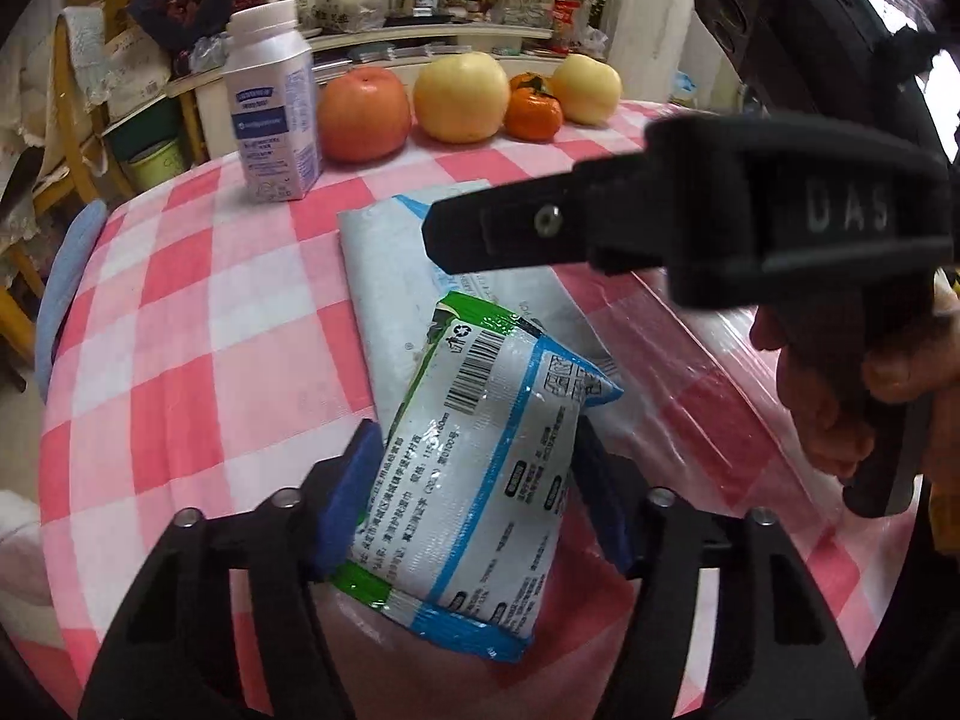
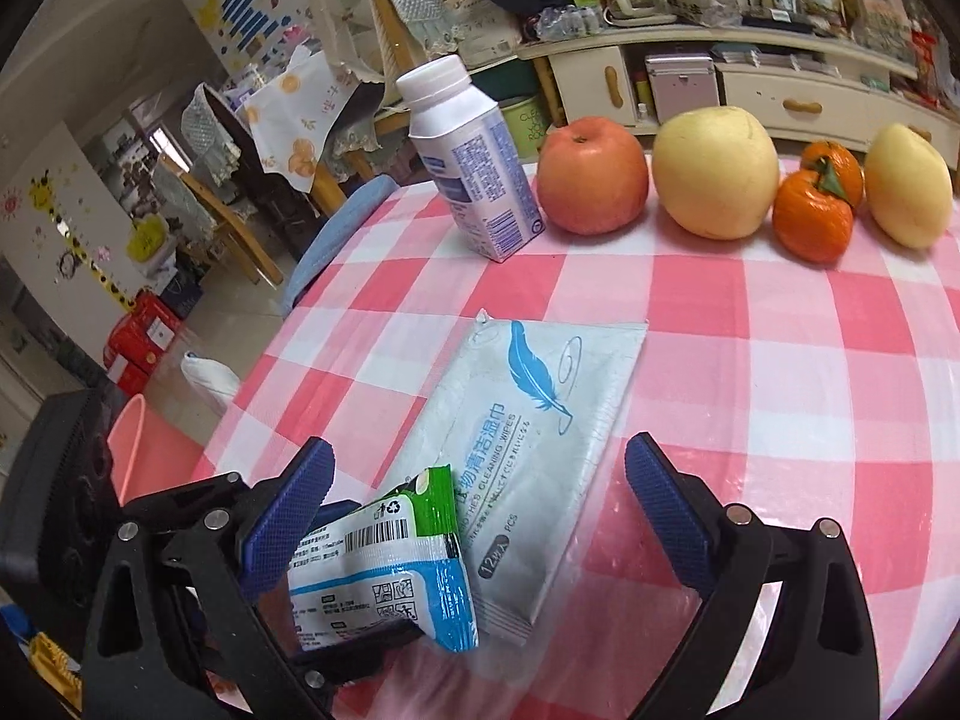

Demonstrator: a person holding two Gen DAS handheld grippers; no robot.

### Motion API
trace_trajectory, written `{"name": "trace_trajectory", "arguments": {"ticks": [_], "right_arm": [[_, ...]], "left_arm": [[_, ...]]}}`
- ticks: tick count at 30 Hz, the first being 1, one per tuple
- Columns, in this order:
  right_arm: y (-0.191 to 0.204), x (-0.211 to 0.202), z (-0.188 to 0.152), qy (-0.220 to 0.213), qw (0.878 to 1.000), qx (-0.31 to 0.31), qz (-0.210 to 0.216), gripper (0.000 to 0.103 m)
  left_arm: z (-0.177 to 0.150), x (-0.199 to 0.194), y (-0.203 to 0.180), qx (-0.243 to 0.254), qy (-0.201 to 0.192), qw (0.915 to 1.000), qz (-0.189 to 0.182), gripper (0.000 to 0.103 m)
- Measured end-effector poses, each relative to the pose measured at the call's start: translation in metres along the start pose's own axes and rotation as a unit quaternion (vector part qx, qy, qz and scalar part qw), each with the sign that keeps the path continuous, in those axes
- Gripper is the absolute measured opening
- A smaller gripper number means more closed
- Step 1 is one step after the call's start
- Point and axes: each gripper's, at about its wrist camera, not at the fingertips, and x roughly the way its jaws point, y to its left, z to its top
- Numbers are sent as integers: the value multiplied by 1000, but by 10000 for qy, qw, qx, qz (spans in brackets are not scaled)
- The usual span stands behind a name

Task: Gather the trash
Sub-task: 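Grasp the blue-green packet with the left gripper while the right gripper grasps the wet-wipes pack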

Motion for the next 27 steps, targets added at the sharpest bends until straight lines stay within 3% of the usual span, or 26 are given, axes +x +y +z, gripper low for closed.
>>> {"name": "trace_trajectory", "arguments": {"ticks": [6, 15, 18, 27], "right_arm": [[3, 6, 4, -184, 9993, -176, -265, 96], [5, 24, 6, -38, 9985, -304, -455, 96], [14, 29, 6, -6, 9969, -522, -587, 96], [34, 53, -3, 201, 9877, -1124, -1067, 96]], "left_arm": [[-5, -13, 16, -634, -49, 9979, -89, 44], [-16, -31, 55, -1570, -162, 9870, 316, 43], [-19, -34, 63, -1694, -182, 9835, 610, 43], [-24, -36, 78, -1954, -171, 9760, 951, 43]]}}
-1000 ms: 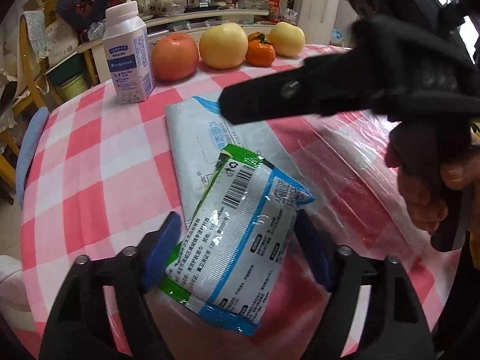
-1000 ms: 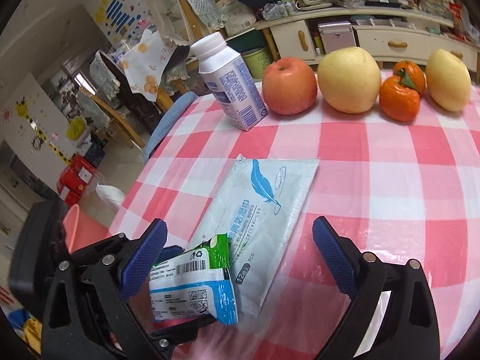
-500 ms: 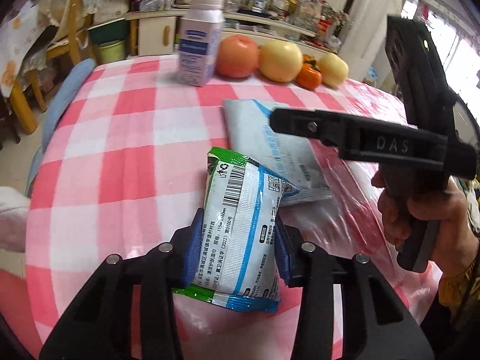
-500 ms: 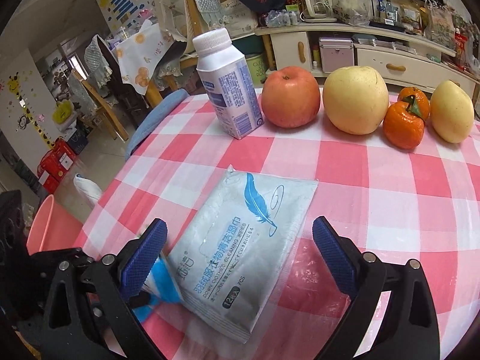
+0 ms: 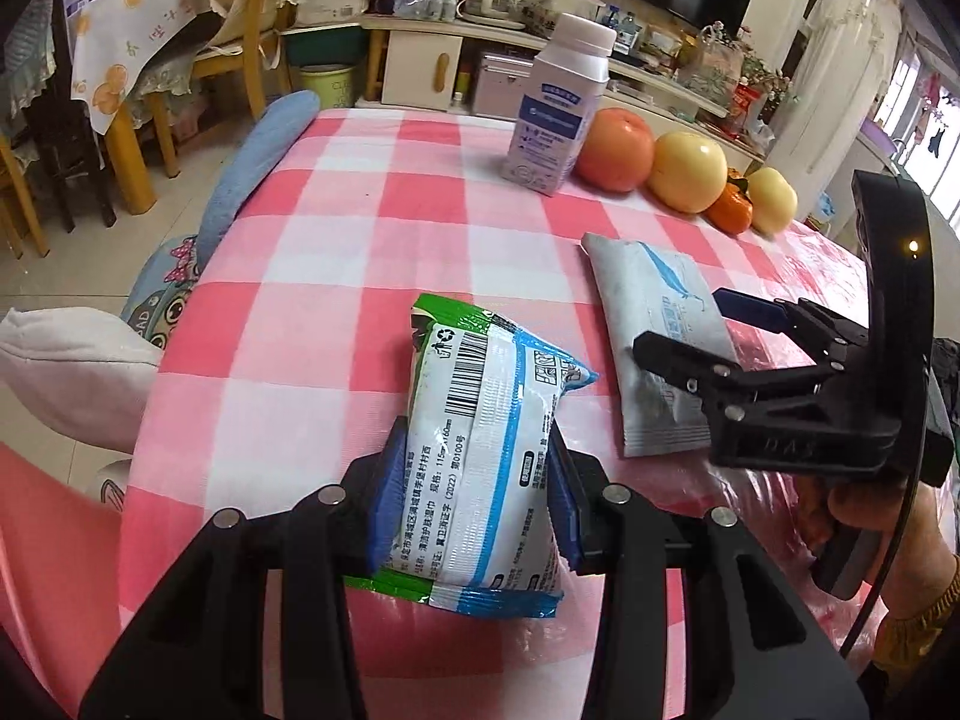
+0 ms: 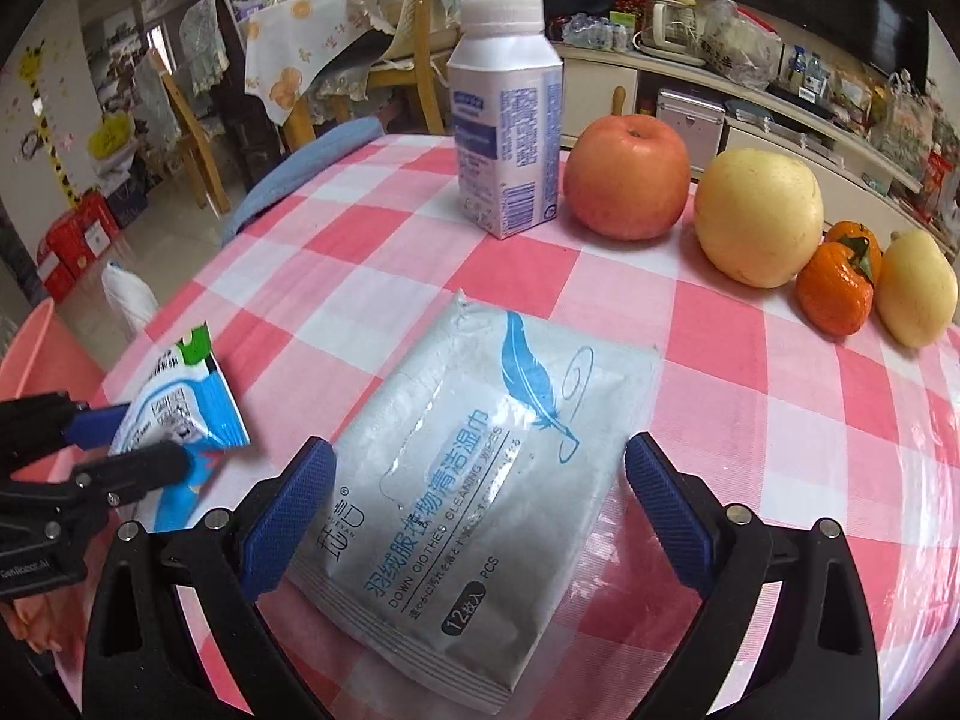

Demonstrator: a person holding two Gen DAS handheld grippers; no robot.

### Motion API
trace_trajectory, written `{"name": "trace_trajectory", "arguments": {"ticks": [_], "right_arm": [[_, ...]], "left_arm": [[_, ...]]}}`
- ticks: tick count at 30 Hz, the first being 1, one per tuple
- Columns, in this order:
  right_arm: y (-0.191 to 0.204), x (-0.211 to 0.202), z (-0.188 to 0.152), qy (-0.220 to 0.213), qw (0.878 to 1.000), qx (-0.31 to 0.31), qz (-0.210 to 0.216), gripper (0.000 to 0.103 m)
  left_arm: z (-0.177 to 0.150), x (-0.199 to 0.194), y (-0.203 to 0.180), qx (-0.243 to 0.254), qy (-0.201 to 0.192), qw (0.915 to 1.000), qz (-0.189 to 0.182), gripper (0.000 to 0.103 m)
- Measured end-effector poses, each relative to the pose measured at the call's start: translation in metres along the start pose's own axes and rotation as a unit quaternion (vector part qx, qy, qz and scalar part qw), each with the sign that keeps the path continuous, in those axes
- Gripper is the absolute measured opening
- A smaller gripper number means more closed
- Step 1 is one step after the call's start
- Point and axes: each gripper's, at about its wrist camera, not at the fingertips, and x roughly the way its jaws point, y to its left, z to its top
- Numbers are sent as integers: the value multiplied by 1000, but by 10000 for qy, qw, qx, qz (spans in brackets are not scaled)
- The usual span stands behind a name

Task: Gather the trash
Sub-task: 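Grasp the blue-green packet with the left gripper while the right gripper grasps the wet-wipes pack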

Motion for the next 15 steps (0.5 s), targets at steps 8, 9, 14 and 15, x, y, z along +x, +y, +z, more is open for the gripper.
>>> {"name": "trace_trajectory", "arguments": {"ticks": [8, 9, 14, 15], "right_arm": [[1, 6, -3, 178, 9998, -68, -5, 95], [2, 6, -3, 170, 9998, -121, 8, 91], [5, 4, -3, 158, 9996, -220, 20, 86], [6, 3, -4, 157, 9996, -216, 20, 86]], "left_arm": [[-1, 4, 0, 42, 37, 9998, 204, 49], [-1, 5, 0, 45, 52, 9997, 231, 51], [-1, 10, -1, 134, 101, 9989, 436, 65], [-1, 10, -2, 145, 98, 9988, 461, 66]]}}
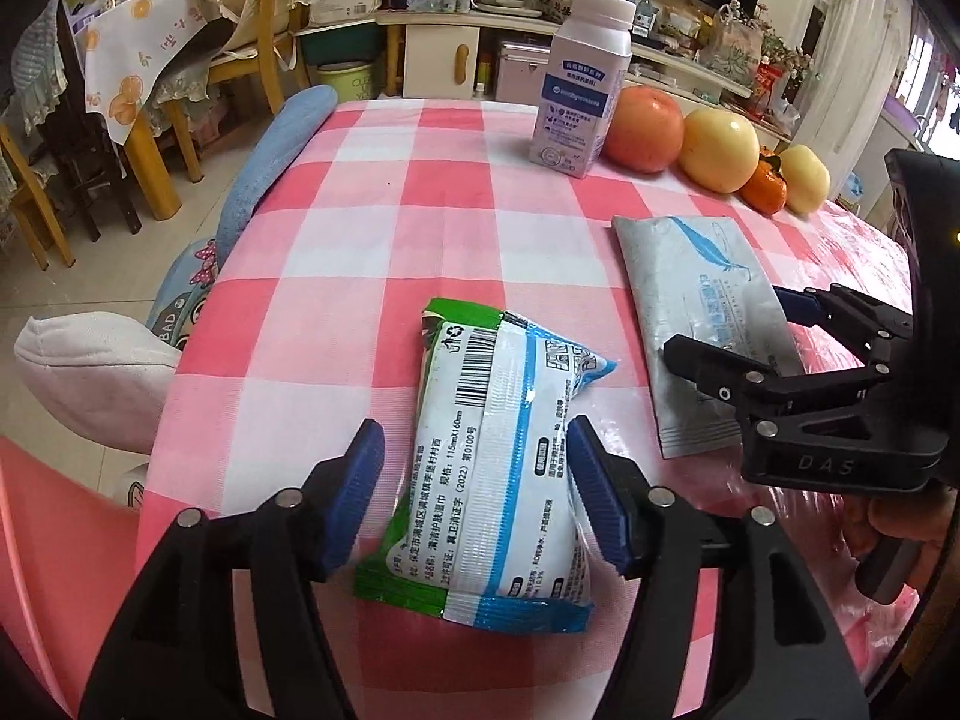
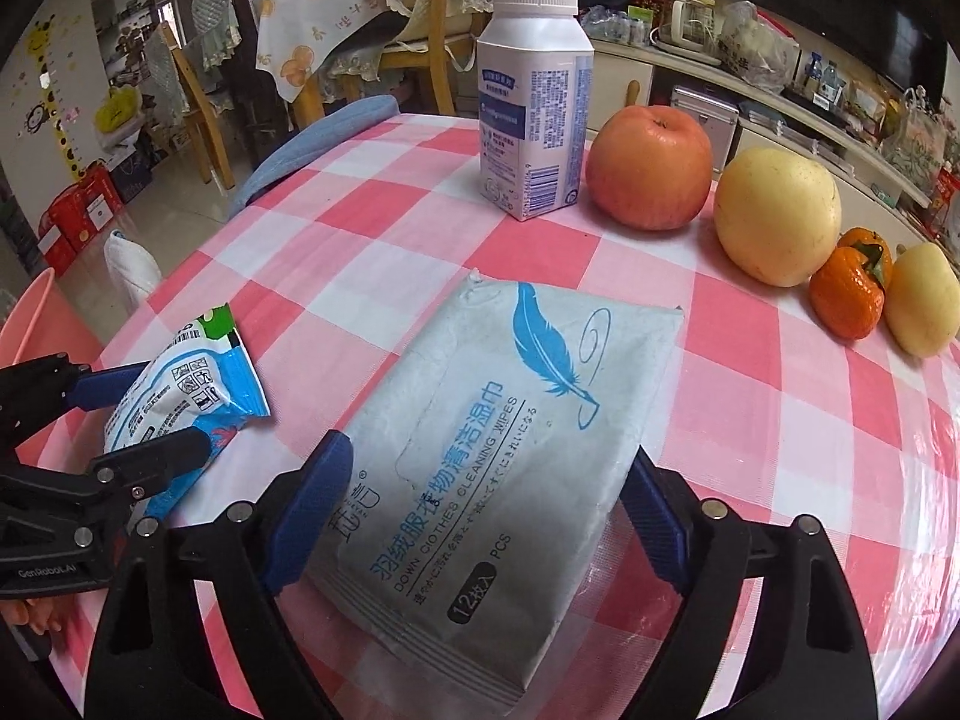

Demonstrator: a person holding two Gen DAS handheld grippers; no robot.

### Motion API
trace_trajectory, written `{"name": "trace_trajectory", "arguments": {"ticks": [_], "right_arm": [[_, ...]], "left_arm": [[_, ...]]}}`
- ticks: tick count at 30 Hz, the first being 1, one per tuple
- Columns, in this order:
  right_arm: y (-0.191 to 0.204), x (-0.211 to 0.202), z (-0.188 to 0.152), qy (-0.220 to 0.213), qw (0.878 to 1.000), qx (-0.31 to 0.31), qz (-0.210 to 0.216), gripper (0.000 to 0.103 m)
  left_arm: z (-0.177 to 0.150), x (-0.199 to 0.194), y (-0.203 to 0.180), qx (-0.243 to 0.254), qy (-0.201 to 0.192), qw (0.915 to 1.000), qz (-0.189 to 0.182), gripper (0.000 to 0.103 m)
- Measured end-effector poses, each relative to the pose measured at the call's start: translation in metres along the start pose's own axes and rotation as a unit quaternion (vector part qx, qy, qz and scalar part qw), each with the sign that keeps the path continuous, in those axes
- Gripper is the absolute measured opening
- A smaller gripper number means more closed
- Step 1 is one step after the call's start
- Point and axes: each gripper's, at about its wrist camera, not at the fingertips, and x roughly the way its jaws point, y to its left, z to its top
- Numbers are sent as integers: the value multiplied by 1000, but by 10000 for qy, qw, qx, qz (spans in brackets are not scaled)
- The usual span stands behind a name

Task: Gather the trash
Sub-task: 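Grasp the blue-green packet with the left gripper while the right gripper grasps the wet-wipes pack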

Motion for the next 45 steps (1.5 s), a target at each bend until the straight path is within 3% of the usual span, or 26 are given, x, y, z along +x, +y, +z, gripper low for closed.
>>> {"name": "trace_trajectory", "arguments": {"ticks": [6, 14, 19, 24, 28, 32, 37, 42, 45], "right_arm": [[3, 2, 0, 23, 10000, 11, 59, 92], [8, 3, 1, 53, 9999, -76, -59, 93], [9, 0, 3, 87, 9997, -201, 90, 69], [1, -9, 3, 112, 9996, -167, 197, 47], [-4, -14, 1, 151, 9997, -130, 162, 44], [-5, -14, 1, 177, 9998, -58, 77, 48], [-3, -8, 1, 228, 9997, 40, 103, 70], [6, 1, 3, 261, 9996, 79, 81, 91], [12, 6, 4, 265, 9996, -49, -77, 94]], "left_arm": [[0, 3, -3, 86, 4, 9999, 104, 75], [0, 5, -7, 197, -28, 9994, 268, 77], [-1, 8, -12, 313, -36, 9990, 327, 87], [-1, 9, -11, 282, -46, 9990, 335, 89], [0, 9, -11, 277, -51, 9991, 332, 90], [0, 10, -11, 263, -56, 9991, 327, 92], [0, 10, -11, 244, -94, 9991, 323, 90], [2, 6, -5, 117, -213, 9991, 347, 64], [4, 4, 1, -59, -268, 9994, 216, 52]]}}
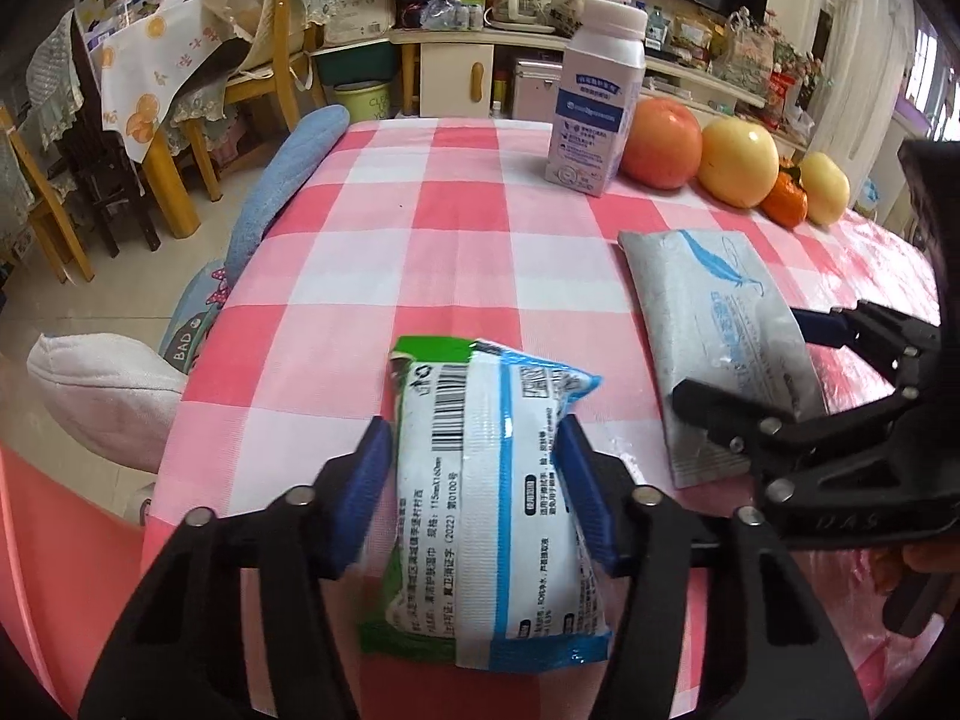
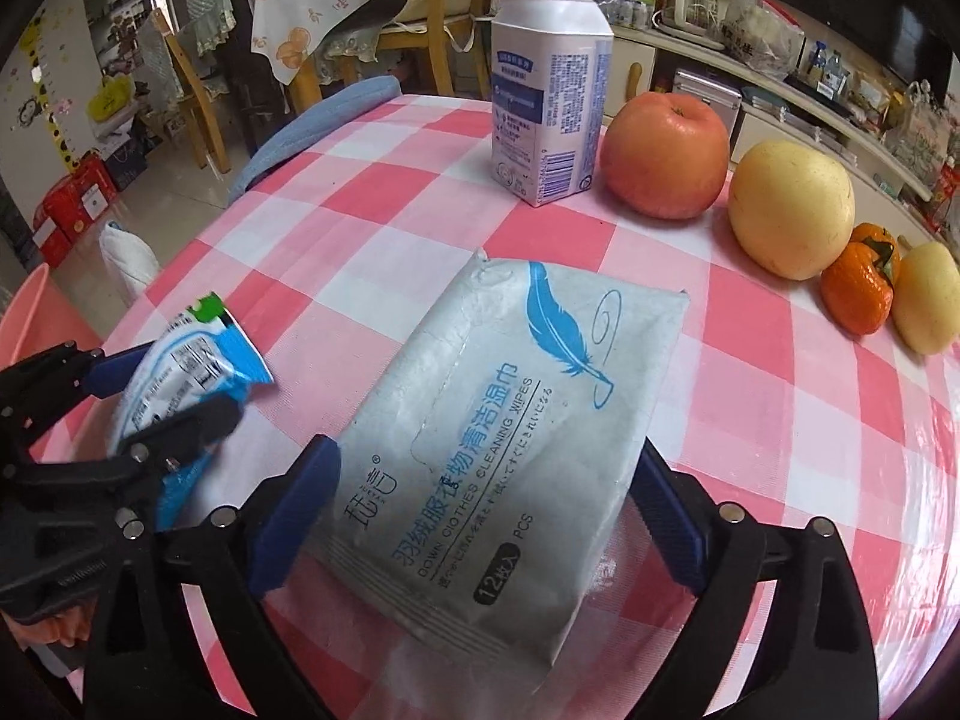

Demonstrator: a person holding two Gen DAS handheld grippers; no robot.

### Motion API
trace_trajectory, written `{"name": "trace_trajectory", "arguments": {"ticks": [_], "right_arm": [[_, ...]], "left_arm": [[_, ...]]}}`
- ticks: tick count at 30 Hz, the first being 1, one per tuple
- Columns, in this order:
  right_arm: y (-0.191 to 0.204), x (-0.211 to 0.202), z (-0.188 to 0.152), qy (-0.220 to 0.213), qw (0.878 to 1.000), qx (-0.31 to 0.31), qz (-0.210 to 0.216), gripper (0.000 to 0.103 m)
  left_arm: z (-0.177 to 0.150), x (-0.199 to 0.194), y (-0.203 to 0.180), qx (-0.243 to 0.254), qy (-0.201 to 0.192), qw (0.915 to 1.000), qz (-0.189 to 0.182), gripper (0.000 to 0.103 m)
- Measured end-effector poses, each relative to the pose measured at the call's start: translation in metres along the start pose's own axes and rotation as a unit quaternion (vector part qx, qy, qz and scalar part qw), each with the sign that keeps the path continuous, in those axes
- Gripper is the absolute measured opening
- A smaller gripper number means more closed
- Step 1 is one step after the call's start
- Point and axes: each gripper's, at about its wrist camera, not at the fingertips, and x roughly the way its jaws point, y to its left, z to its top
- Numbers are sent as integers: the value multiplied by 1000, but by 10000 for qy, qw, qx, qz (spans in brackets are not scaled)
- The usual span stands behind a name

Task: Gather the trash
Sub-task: 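Grasp the blue-green packet with the left gripper while the right gripper grasps the wet-wipes pack, then carry the blue-green packet and wet-wipes pack to the pink bucket, open both grippers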

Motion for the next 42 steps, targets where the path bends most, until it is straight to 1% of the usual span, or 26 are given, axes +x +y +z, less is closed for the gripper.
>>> {"name": "trace_trajectory", "arguments": {"ticks": [3, 4, 6, 7, 8, 9, 10, 12, 15, 19, 21, 25, 29, 31, 35, 38, 39, 42], "right_arm": [[2, 2, 2, 14, 9999, -103, -16, 93], [3, 2, 2, 2, 9999, -150, 13, 90], [6, -1, 3, -60, 9995, -290, 96, 68], [6, -3, 3, -76, 9994, -299, 156, 64], [5, -4, 2, -96, 9993, -296, 214, 58], [4, -6, 1, -152, 9991, -277, 284, 50], [3, -9, 1, -208, 9990, -248, 322, 45], [0, -14, 1, -319, 9984, -182, 428, 32], [1, -22, 1, -429, 9970, -132, 637, 22], [8, -34, 2, -513, 9920, 7, 1154, 16], [14, -42, 2, -594, 9885, 30, 1390, 14], [23, -49, 6, -567, 9828, 80, 1755, 15], [26, -45, 6, -520, 9785, 265, 1980, 21], [26, -39, 4, -420, 9798, 305, 1931, 25], [24, -28, -2, -312, 9807, 448, 1879, 25], [24, -32, -3, -429, 9819, 461, 1785, 19], [24, -33, -3, -466, 9826, 450, 1742, 14], [22, -40, -4, -565, 9835, 427, 1664, 12]], "left_arm": [[1, 0, 2, -108, -3, 9999, -70, 49], [1, -1, 3, -135, -3, 9999, -102, 48], [1, -1, 4, -179, 1, 9997, -157, 47], [1, -1, 4, -197, 4, 9997, -172, 46], [1, -1, 5, -216, 6, 9996, -183, 46], [1, -1, 5, -251, 3, 9995, -199, 46], [1, -1, 6, -296, -2, 9993, -224, 46], [2, -2, 9, -422, -5, 9986, -334, 45], [1, -2, 13, -580, -16, 9972, -469, 44], [2, -1, 16, -754, -49, 9950, -648, 44], [2, 0, 14, -726, -49, 9954, -625, 44], [1, 0, 11, -679, -48, 9954, -673, 44], [0, -1, 11, -678, -66, 9954, -677, 44], [0, 0, 10, -671, -74, 9955, -672, 44], [0, -1, 13, -691, -89, 9953, -678, 43], [-1, -3, 13, -727, -87, 9949, -694, 43], [-1, -4, 13, -731, -88, 9948, -700, 42], [-1, -7, 13, -726, -116, 9947, -725, 40]]}}
